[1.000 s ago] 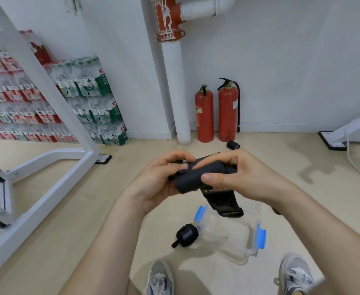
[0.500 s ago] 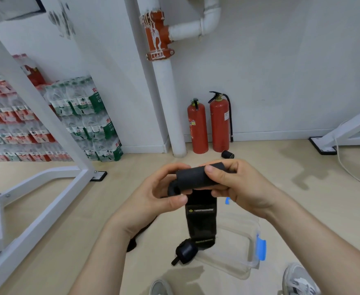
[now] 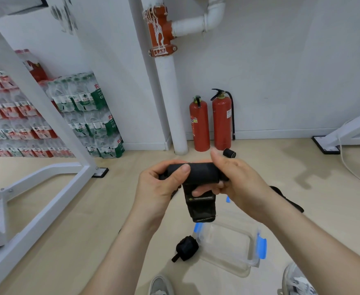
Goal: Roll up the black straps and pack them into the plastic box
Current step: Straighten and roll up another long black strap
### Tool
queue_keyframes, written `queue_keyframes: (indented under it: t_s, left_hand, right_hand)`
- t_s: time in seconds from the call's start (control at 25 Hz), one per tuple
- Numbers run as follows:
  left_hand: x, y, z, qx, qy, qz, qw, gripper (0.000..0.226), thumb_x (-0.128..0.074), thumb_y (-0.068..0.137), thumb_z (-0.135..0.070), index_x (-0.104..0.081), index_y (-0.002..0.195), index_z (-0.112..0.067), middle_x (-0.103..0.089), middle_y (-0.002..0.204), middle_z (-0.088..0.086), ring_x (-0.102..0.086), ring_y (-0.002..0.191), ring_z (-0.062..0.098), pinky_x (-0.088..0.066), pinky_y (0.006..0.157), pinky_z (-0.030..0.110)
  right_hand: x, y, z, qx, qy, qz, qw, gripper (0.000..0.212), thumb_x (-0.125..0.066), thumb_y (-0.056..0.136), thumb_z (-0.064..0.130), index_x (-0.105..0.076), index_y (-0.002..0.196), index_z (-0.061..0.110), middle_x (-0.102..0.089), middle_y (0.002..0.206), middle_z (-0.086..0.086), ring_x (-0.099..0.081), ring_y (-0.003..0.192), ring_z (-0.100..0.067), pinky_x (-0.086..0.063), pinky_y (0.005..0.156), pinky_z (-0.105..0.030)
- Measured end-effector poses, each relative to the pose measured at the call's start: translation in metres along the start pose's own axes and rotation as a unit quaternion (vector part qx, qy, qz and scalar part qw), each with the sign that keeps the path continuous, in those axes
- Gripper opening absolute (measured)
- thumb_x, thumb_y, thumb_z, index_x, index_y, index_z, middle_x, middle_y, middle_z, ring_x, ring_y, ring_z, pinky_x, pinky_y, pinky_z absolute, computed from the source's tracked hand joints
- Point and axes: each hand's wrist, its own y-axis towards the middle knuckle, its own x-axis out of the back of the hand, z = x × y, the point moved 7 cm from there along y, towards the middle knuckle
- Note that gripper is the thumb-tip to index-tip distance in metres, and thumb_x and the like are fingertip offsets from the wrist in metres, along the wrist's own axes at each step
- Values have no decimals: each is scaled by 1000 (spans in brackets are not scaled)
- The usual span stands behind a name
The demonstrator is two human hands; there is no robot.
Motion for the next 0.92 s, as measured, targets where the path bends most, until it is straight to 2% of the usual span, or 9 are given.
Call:
queue_keyframes:
  t_s: [0.08, 0.2, 0.28, 0.4, 0.52, 0.6, 0.68, 0.8, 0.92]
  left_hand:
    - [3, 1, -2, 5, -8, 14, 1000, 21, -84, 58, -32, -78, 76, -23, -71, 77, 2, -66, 75, 15, -54, 68, 25]
    - [3, 1, -3, 6, 5, 44, 999, 23, -82, 54, -33, -77, 72, -21, -70, 80, 6, -66, 78, 19, -56, 69, 28]
    - [3, 2, 0, 10, 11, 42, 999, 23, -83, 53, -33, -74, 71, -24, -68, 82, 6, -65, 78, 21, -53, 67, 32]
    - [4, 5, 4, 25, 2, 29, 999, 29, -83, 52, -33, -65, 74, -31, -65, 79, 7, -64, 72, 22, -50, 58, 30]
    - [6, 6, 7, 42, -8, 14, 999, 28, -82, 50, -34, -62, 70, -31, -63, 75, 4, -58, 65, 17, -43, 51, 23]
    - [8, 7, 12, 54, -12, 0, 998, 28, -82, 50, -35, -60, 66, -30, -62, 73, 2, -54, 62, 16, -40, 49, 22]
    - [7, 6, 17, 75, -20, -19, 997, 29, -82, 51, -37, -58, 64, -28, -61, 69, 0, -52, 61, 17, -38, 51, 25]
    - [9, 4, 21, 87, 20, -28, 996, 35, -86, 63, -42, -58, 73, -23, -63, 72, 5, -54, 60, 19, -43, 56, 29]
    - [6, 2, 21, 82, 43, 46, 995, 36, -80, 70, -50, -66, 99, -32, -71, 99, 10, -70, 82, 26, -52, 76, 35]
  right_hand:
    - [3, -1, -8, -51, 72, -18, 996, 38, -49, 96, 46, -74, 112, 21, -75, 105, -10, -73, 86, -23, -47, 80, -33]
    - [4, -1, -19, -91, 148, -54, 983, 19, -64, 91, 12, -75, 105, 17, -75, 92, -8, -69, 70, -14, -51, 57, -23]
    - [5, 1, -20, -75, 120, -68, 988, 19, -64, 90, 3, -76, 97, 15, -76, 89, -10, -69, 70, -16, -54, 55, -23]
    - [8, 1, -13, -25, 49, -81, 995, 23, -61, 93, 0, -78, 92, 16, -77, 90, -8, -69, 75, -17, -57, 63, -24]
    - [5, -1, -8, 1, 47, -75, 996, 29, -53, 94, -3, -78, 89, 11, -75, 79, -5, -67, 67, -14, -54, 58, -22]
    - [0, -4, -5, 19, 67, -57, 996, 18, -60, 91, 6, -77, 89, 11, -74, 78, -7, -66, 66, -18, -50, 56, -26]
    - [-4, -6, -3, 29, 33, -43, 998, 16, -74, 79, 18, -77, 95, 13, -75, 78, -7, -67, 66, -16, -49, 57, -25]
    - [0, -3, -8, 16, -16, -89, 996, 17, -80, 78, 13, -77, 95, 15, -71, 66, -1, -62, 57, -10, -48, 57, -22]
    - [7, 0, -9, 11, 27, -126, 992, 8, -74, 84, 14, -78, 89, 11, -71, 75, -19, -59, 64, -23, -47, 58, -28]
